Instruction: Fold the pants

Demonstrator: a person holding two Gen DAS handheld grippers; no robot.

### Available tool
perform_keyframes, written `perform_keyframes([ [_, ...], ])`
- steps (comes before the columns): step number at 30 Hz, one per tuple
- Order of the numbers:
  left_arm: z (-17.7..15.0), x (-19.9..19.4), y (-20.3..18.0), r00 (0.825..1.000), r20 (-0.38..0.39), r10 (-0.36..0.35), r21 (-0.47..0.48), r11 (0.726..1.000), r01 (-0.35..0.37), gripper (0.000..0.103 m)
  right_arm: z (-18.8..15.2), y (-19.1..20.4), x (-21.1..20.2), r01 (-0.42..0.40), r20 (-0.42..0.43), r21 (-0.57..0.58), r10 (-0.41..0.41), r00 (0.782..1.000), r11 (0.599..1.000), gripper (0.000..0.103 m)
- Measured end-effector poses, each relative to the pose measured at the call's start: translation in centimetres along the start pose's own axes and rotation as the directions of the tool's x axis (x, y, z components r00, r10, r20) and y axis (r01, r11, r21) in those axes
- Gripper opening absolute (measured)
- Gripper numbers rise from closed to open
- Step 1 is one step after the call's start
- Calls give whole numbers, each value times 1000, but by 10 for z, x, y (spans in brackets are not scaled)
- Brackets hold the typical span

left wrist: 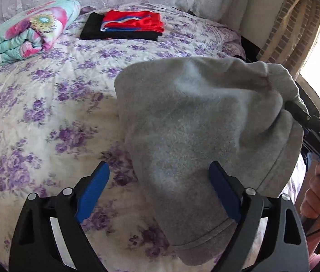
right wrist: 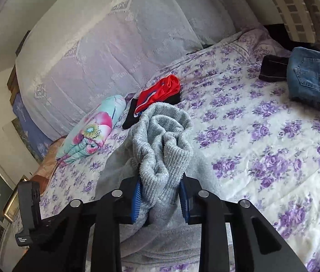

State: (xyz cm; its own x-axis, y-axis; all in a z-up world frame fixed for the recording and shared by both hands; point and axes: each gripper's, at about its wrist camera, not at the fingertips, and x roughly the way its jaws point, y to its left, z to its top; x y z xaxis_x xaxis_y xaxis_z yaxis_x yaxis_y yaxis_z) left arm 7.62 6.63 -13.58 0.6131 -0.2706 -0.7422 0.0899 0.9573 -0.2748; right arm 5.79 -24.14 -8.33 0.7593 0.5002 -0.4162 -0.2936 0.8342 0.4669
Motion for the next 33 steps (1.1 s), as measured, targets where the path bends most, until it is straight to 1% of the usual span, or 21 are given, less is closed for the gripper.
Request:
perform_keyframes([
  [1, 0, 1, -3, 1000, -1, -5, 5, 1000, 5, 87, -4, -9, 1, 13, -3, 21, -13, 1000, 1000, 29],
  [4, -1, 8, -10, 1000, -13, 18, 31, 999, -17, 90, -29, -51, 28, 63, -107, 158, -47, 993, 985, 32],
  [6, -2, 11, -12, 1000, -17, 13, 24, 1000, -13, 91, -37, -65, 31, 42, -92, 182, -25, 995, 982, 37],
  [8, -1, 11, -12, 1000, -20, 22, 25, 999, -22, 92, -33, -66, 21, 101, -104, 171, -84, 991, 980, 68],
  [10, -1, 11, -13, 1000, -19, 24, 30, 999, -24, 92, -26, -64, 5, 112, -99, 143, -98, 990, 983, 68],
  [12, -2, 11, -12, 1000, -15, 27, 26, 999, -27, 92, -19, -57, -13, 153, -49, 112, -148, 988, 982, 68],
  [14, -3, 12, -10, 1000, -14, 21, 17, 1000, -21, 92, -9, -42, -33, 137, 18, 58, -138, 990, 989, 63],
  [16, -3, 12, -8, 1000, -11, 15, 5, 1000, -15, 92, 3, -21, -43, 63, 50, -8, -62, 997, 998, 61],
  [17, -4, 12, -8, 1000, -7, 14, 1, 1000, -14, 92, 9, -5, -42, 2, 47, -59, 0, 999, 998, 57],
  [18, -5, 11, -8, 1000, -4, 15, 1, 1000, -15, 92, 13, 7, -37, -61, 30, -101, 64, 997, 993, 55],
  [20, -7, 11, -9, 1000, 3, 18, 3, 1000, -18, 92, 21, 25, -17, -148, -27, -149, 146, 989, 978, 43],
  [23, -9, 10, -9, 1000, 5, 15, 0, 1000, -15, 92, 29, 32, 33, -211, -157, -174, 184, 970, 962, 36],
  [24, -10, 10, -9, 1000, 3, 10, 1, 1000, -10, 92, 31, 25, 56, -180, -206, -172, 143, 968, 969, 32],
  [25, -11, 11, -9, 1000, 1, 9, -1, 1000, -9, 92, 32, 17, 73, -98, -215, -190, 56, 975, 977, 27],
  [26, -12, 13, -8, 1000, -4, 2, -4, 1000, -2, 92, 32, -1, 89, 26, -194, -217, -69, 979, 976, 0],
  [27, -13, 14, -8, 1000, -11, -19, -7, 1000, 19, 93, 32, -22, 102, 88, -194, -200, -127, 973, 976, 0],
  [28, -15, 16, -8, 998, -23, -55, -16, 998, 55, 93, 31, -41, 108, 69, -218, -115, -92, 972, 991, 0],
  [29, -16, 17, -8, 998, -28, -63, -27, 998, 62, 93, 31, -50, 105, 41, -218, -39, -49, 975, 998, 0],
  [30, -17, 17, -9, 998, -29, -52, -25, 998, 51, 93, 30, -45, 96, 36, -205, -30, -41, 978, 999, 0],
  [31, -19, 16, -10, 999, -26, -41, -8, 999, 41, 93, 29, -32, 85, 42, -177, -77, -55, 983, 996, 4],
  [33, -23, 9, -7, 999, -23, -42, 18, 999, 43, 93, 23, -2, 55, 43, -109, -177, -63, 992, 983, 21],
])
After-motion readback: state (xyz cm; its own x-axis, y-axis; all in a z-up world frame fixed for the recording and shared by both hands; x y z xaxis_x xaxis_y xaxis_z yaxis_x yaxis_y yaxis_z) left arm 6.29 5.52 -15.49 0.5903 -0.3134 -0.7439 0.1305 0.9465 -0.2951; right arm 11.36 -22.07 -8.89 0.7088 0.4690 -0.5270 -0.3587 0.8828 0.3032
